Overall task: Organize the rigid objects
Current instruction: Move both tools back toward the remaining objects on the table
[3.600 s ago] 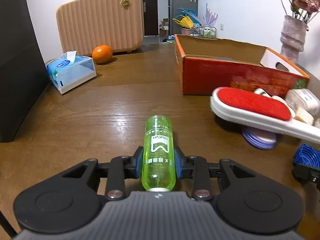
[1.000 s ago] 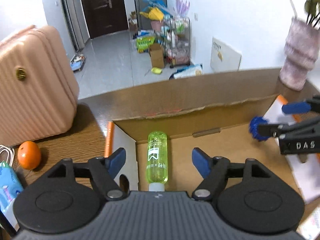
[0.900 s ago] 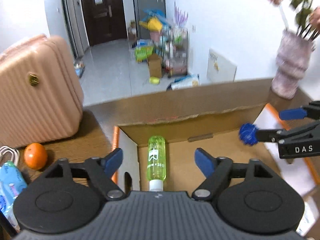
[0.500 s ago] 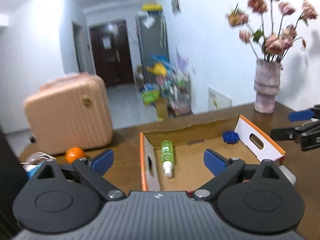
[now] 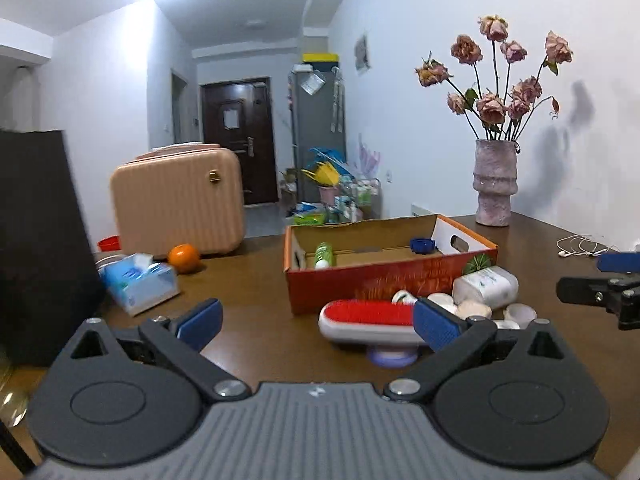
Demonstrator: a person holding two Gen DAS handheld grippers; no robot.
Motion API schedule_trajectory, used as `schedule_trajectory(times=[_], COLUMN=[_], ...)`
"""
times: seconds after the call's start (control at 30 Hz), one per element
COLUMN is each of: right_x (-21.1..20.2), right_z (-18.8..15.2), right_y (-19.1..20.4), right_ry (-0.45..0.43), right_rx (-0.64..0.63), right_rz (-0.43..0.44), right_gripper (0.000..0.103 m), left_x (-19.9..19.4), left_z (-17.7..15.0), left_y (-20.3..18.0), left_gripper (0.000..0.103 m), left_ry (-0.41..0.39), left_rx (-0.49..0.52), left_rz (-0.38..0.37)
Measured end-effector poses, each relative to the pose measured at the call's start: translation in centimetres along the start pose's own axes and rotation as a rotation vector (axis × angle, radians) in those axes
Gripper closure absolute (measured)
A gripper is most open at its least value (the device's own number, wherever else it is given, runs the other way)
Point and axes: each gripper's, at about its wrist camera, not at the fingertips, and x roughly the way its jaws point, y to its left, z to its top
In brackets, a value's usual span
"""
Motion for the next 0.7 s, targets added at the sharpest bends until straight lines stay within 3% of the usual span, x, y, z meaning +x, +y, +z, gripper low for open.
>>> schedule_trajectory(times=[0.17,0.3,0.53,0.6,0.7], right_x=[-4.9,-7.1,-8.4,-8.4,-7.7], right_z=[-4.2,-7.0,-8.2,-8.2,-8.1], right_y=[1.1,1.6,1.2,0.9,-0.2], right_ry=[-0.014,0.053,0.076,0.071,0.066], right_rx=[-0.002,-0.020,0.056,0.067,0.114], right_rz=[-0.015,0.015,-0.008,-0.018,-0.059], right_gripper=[0.000,0.000,0.000,0.003,0.020], left_x=[-4.3,-5.6,-6.0,-5.3,-3.8], left_z=[-3.2,-5.0,-5.9,-5.9,-5.5], left_y=[-0.5,-1.5,-2.5,-2.5,-2.1], left_gripper=[0.000,0.000,0.000,0.000,0.000], left_ry=[0.017,0.068,0.079,0.087,0.110], left_rx=[-0.013,0.022,0.040,0.041,0.011], left_rz=[-0.010,-0.023,-0.047,-0.048,-0.065])
